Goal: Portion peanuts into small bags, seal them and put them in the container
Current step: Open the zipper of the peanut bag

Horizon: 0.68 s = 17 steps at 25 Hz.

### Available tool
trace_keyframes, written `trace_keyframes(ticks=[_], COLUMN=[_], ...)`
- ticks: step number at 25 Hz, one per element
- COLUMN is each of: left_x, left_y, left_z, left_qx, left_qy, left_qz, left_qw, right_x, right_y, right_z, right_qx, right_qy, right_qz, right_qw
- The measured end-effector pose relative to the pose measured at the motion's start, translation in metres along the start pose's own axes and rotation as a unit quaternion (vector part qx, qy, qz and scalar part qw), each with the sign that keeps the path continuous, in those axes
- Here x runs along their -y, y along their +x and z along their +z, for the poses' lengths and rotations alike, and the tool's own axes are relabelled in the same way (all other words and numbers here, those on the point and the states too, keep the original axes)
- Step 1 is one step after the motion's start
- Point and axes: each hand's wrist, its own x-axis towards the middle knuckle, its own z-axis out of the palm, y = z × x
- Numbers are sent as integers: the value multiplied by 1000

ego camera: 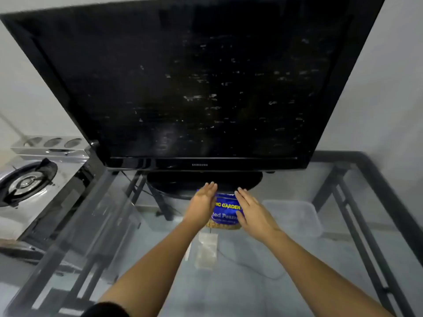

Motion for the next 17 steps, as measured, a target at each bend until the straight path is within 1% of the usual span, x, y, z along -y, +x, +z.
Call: trace_keyframes(ticks=[3,6,7,8,10,13,17], left_x=[6,12,16,19,25,29,32], left_y=[18,31,35,39,49,59,69], left_z=[0,1,0,-3,-9,-15,-20], left_qx=[44,77,92,111,136,186,229], left_qy=[42,46,40,34,-7,-45,-69], left_qz=[26,49,55,55,39,18,9], left_qw=[998,995,993,992,990,981,971], right_x=[-3,-8,-10,-13,-22,-22,-21], right_y=[13,21,22,22,21,22,36], right_z=[8,14,16,17,24,24,19], right_qx=[-7,-12,-32,-68,-122,-127,-129], right_qy=[-14,-8,-20,-43,-88,-114,-91], right_qz=[-11,6,-5,-34,-81,-93,-96], right_qw=[1000,1000,999,996,985,981,983])
